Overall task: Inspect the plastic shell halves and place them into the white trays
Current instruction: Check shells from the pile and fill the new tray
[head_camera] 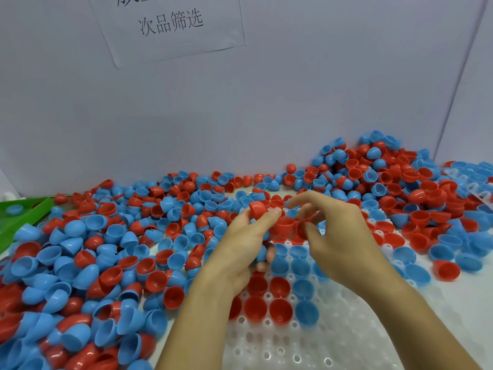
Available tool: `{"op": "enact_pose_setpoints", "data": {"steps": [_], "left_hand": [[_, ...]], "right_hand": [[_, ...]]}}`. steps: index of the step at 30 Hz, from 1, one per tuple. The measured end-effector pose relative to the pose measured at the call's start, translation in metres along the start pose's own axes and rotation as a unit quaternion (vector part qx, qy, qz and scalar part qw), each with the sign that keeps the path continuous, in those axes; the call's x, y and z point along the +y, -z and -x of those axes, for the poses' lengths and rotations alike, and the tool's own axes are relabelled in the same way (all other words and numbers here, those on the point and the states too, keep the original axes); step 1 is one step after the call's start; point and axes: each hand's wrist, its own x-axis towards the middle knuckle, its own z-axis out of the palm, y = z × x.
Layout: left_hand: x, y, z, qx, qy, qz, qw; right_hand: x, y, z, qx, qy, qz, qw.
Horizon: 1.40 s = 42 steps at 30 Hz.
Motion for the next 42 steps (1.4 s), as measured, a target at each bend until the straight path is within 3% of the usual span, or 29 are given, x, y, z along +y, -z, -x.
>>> {"op": "enact_pose_setpoints", "data": {"steps": [10, 14, 21, 35, 42], "left_hand": [[0.006, -0.002, 0.0, 0.067, -0.033, 0.07, 0.995], [0.007, 0.0, 0.0, 0.079, -0.046, 0.095, 0.991], [0.007, -0.001, 0.003, 0.014, -0.043, 0.115, 0.992], [0.008, -0.002, 0.009, -0.079, -0.085, 0.059, 0.992], [0.009, -0.002, 0.008, -0.01, -0.046, 0.084, 0.995]], "right_hand": [[0.002, 0.0, -0.004, 0.105, -0.058, -0.031, 0.992], [0.001, 0.0, -0.004, 0.058, -0.045, -0.055, 0.996], [-0.001, -0.008, -0.002, -0.027, -0.032, -0.079, 0.996], [-0.003, -0.009, -0.001, 0.067, -0.037, -0.089, 0.993], [0.003, -0.007, -0.002, 0.023, -0.038, -0.078, 0.996]]}}
